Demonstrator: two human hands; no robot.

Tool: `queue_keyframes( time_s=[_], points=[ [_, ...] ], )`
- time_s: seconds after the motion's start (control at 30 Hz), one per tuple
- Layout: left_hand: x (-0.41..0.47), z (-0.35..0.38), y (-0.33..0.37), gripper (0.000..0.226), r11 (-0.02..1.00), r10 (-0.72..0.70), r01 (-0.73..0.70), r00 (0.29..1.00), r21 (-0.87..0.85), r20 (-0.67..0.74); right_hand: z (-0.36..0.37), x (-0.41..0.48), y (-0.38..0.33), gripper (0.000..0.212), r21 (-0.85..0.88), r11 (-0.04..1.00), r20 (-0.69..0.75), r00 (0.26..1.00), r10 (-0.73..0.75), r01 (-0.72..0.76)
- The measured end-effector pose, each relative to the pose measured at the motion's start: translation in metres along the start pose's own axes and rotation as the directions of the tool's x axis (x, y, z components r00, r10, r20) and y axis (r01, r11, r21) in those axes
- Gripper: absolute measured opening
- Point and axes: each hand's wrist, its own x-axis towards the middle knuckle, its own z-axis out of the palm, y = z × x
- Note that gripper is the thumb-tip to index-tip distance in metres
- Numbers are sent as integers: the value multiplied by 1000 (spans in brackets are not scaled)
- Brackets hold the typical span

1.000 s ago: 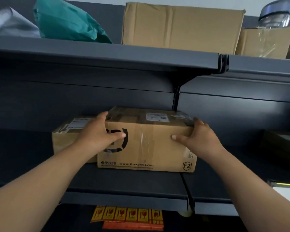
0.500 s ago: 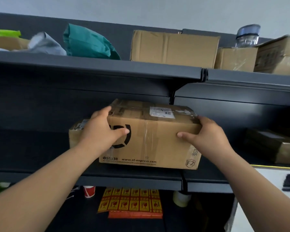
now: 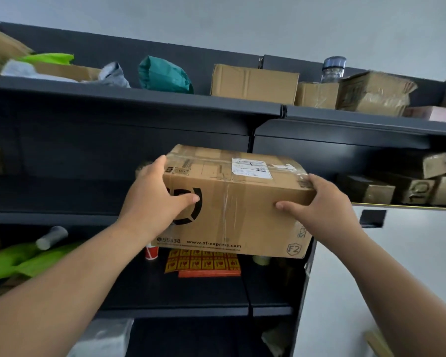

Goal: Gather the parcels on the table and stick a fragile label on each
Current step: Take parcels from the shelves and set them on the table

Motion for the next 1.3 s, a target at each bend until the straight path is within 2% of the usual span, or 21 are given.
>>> queue_keyframes(
  time_s=[0.37, 0.6, 0.87, 1.1, 1.3],
  points=[
    [-61, 8, 67, 95, 981, 129, -115, 988, -159, 85, -102, -81, 22, 73, -60, 994, -119, 989, 83, -90],
    [-83, 53, 126, 89, 941, 272, -224, 947, -254, 173, -169, -125, 64, 72, -155, 966, -228, 959, 168, -206],
    [-114, 133, 196, 81, 886, 370, -255, 892, -386, 259, -243, -157, 124, 79, -244, 895, -303, 906, 295, -373],
    [-139, 226, 247, 87, 877, 381, -225, 864, -426, 328, -277, -159, 218, 83, -255, 855, -303, 877, 373, -452],
    [-165, 344, 304, 87, 896, 354, -198, 860, -398, 368, -310, -139, 351, 90, -253, 833, -265, 864, 429, -491]
  ],
)
